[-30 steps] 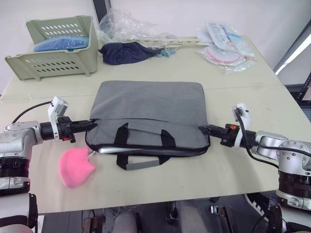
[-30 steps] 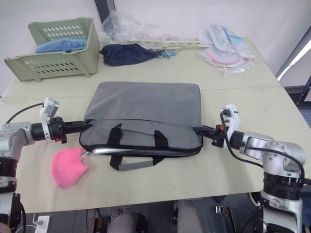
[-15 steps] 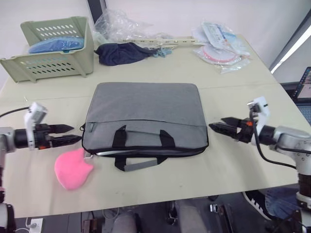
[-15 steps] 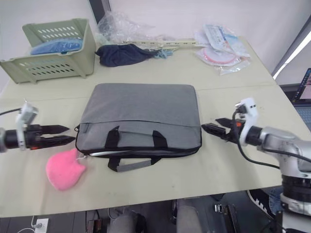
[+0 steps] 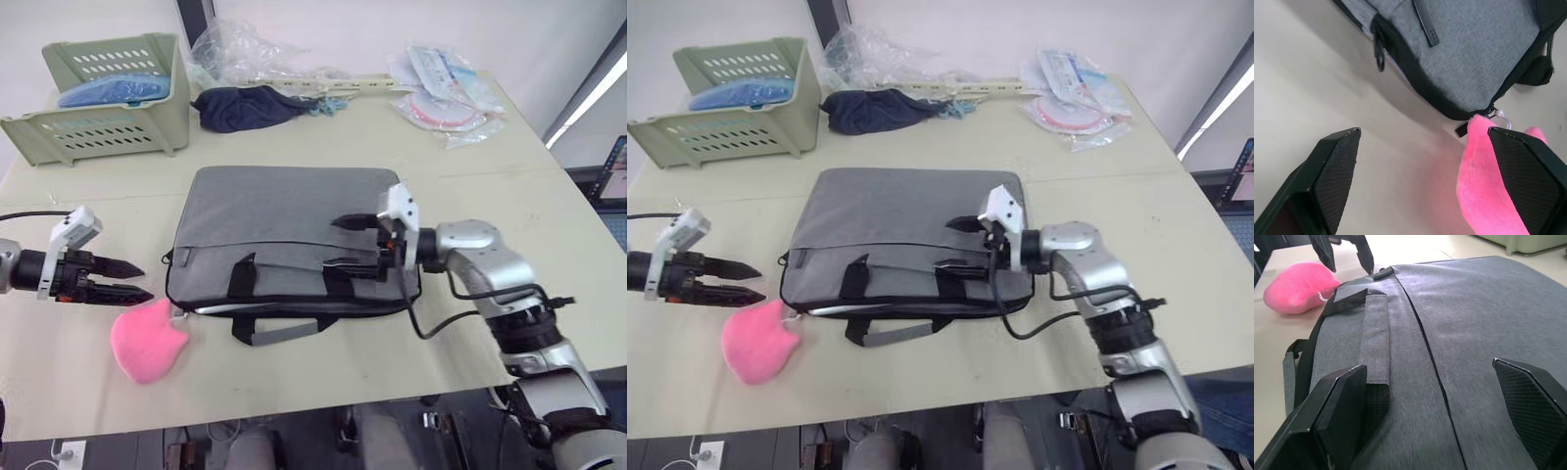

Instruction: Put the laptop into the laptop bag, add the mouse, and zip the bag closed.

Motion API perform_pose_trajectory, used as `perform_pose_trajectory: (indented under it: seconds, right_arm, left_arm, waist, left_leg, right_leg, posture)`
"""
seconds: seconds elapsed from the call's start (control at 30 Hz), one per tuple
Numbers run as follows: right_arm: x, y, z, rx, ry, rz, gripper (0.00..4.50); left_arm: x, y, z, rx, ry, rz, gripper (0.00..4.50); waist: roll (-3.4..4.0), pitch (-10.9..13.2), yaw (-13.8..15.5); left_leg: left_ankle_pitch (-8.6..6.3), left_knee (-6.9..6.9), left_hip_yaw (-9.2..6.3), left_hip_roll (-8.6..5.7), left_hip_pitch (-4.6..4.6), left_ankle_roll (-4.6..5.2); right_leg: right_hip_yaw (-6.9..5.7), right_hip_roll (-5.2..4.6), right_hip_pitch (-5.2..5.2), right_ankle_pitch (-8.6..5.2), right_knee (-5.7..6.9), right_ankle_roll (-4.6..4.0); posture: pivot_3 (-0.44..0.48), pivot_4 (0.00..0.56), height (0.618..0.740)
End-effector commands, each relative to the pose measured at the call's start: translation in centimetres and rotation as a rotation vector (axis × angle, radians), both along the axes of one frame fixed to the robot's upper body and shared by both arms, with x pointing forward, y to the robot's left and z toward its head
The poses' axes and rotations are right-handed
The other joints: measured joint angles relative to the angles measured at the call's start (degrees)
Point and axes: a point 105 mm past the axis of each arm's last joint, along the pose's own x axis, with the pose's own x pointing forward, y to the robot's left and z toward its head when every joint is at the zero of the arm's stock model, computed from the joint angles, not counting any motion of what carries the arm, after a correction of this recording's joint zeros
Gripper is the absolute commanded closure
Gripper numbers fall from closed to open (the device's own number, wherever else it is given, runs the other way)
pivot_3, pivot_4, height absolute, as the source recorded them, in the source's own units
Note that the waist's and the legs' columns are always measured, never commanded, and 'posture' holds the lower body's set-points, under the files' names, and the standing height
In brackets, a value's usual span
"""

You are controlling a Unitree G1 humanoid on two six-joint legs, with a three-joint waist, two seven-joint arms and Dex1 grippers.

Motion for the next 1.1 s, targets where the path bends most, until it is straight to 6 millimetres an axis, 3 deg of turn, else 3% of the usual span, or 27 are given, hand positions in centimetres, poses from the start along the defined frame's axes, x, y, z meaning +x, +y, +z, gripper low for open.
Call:
perform_pose_trajectory:
  seconds: [0.03,0.5,0.63,0.73,1.0,1.1]
  right_arm:
    - [0.3,1.3,0.4,0.020,-0.046,0.040,0.00]
    - [1.6,4.7,0.9,0.074,-0.108,0.080,0.00]
    - [3.0,5.1,-1.6,-0.030,-0.125,0.007,0.00]
    - [3.4,4.9,-2.3,-0.028,-0.108,-0.014,0.82]
    - [3.2,4.6,-3.9,-0.048,-0.020,-0.003,4.27]
    - [3.0,4.5,-4.5,-0.064,-0.001,0.002,4.47]
  left_arm:
    - [-1.0,-1.6,0.6,-0.078,0.071,-0.126,0.05]
    - [-1.7,-1.7,1.7,-0.075,0.112,-0.142,0.05]
    - [-2.0,-1.5,1.8,-0.063,0.114,-0.145,0.05]
    - [-2.0,-1.5,1.8,-0.064,0.115,-0.141,0.00]
    - [-2.7,-1.4,1.4,-0.059,0.149,-0.144,0.00]
    - [-2.9,-1.2,1.2,-0.048,0.159,-0.146,0.00]
  waist:
    - [-0.01,0.00,-0.71]
    - [0.01,0.02,-2.04]
    - [0.01,0.02,-2.19]
    - [0.00,0.01,-2.36]
    - [-0.01,0.00,-2.30]
    - [-0.02,-0.01,-2.04]
  left_leg:
    - [0.00,0.04,-0.05,0.01,-0.02,0.00]
    - [0.00,0.48,-0.19,0.12,-0.09,0.00]
    - [0.00,0.51,-0.25,0.11,-0.09,0.00]
    - [0.00,0.56,-0.28,0.11,-0.05,0.00]
    - [0.01,0.80,-0.27,0.13,0.01,0.01]
    - [0.01,0.81,-0.27,0.12,0.06,0.01]
  right_leg:
    - [-0.02,0.00,0.00,0.00,0.01,0.00]
    - [0.05,-0.02,-0.01,-0.02,0.43,-0.03]
    - [0.05,-0.04,0.01,-0.02,0.46,-0.03]
    - [0.06,-0.04,0.08,-0.02,0.47,-0.03]
    - [0.25,-0.06,0.15,-0.02,0.67,-0.04]
    - [0.35,-0.06,0.17,-0.02,0.72,-0.04]
  posture:
    - [0.000,0.150,0.740]
    - [0.000,0.150,0.740]
    - [0.000,0.150,0.740]
    - [0.000,0.150,0.740]
    - [0.000,0.150,0.740]
    - [0.000,0.150,0.740]
